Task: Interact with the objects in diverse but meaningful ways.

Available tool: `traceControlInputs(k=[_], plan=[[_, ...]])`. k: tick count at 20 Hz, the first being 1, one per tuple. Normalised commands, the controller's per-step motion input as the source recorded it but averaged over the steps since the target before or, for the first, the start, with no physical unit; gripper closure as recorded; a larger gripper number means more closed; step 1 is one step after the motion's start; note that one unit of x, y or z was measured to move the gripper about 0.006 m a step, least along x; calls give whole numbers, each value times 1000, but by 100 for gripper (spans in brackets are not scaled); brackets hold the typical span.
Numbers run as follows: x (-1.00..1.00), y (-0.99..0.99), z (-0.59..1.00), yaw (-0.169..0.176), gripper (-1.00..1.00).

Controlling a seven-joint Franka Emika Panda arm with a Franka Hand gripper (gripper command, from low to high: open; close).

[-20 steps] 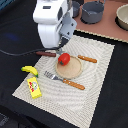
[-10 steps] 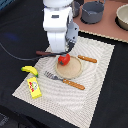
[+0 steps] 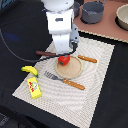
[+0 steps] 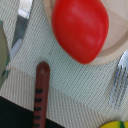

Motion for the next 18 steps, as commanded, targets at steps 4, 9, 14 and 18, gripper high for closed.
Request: traceControlInputs(k=[4,9,14,18], plan=[[38,0,-82,160,-100],[112,0,-7,151,-100],[167,0,-1,99,-100],[232,-9,-5,49,-100]])
